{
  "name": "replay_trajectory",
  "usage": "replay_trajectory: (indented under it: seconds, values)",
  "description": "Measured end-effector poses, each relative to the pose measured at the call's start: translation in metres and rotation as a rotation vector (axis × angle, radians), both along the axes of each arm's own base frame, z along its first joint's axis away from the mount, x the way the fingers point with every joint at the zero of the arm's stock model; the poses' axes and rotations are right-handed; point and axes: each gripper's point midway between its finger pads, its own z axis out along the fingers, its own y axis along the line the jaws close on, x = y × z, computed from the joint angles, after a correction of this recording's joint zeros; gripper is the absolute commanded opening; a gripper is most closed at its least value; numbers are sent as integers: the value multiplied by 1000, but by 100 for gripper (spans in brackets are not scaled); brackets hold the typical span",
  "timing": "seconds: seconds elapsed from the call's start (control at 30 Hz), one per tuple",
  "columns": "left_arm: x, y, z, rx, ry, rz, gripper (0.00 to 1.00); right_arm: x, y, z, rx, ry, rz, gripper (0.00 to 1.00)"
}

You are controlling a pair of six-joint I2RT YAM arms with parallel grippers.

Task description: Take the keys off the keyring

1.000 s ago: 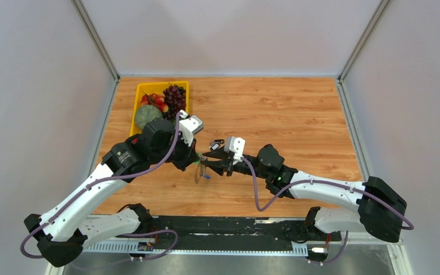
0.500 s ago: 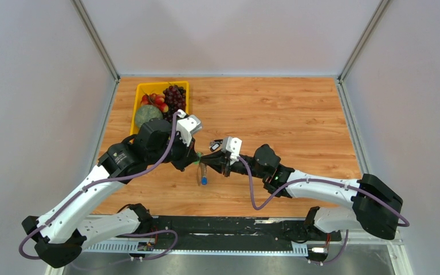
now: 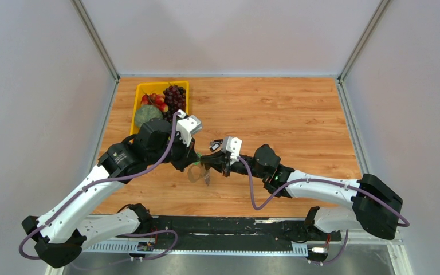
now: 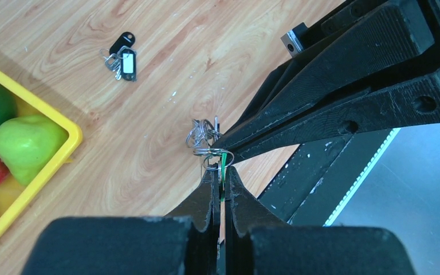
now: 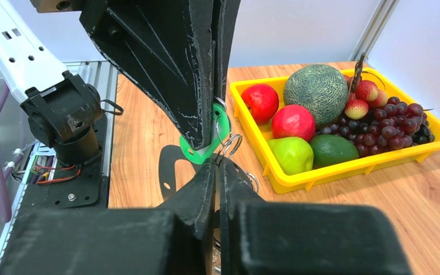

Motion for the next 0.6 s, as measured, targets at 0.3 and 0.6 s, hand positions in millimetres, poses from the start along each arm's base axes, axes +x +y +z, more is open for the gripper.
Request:
replay_trajectory:
  seconds: [0.3, 0.6]
  values:
    - [2, 1, 0, -16, 32, 56, 0, -8, -3, 6, 8, -35, 32, 0]
    - [1, -6, -7, -12, 129, 75, 0, -41, -25, 10, -10, -264, 121, 0]
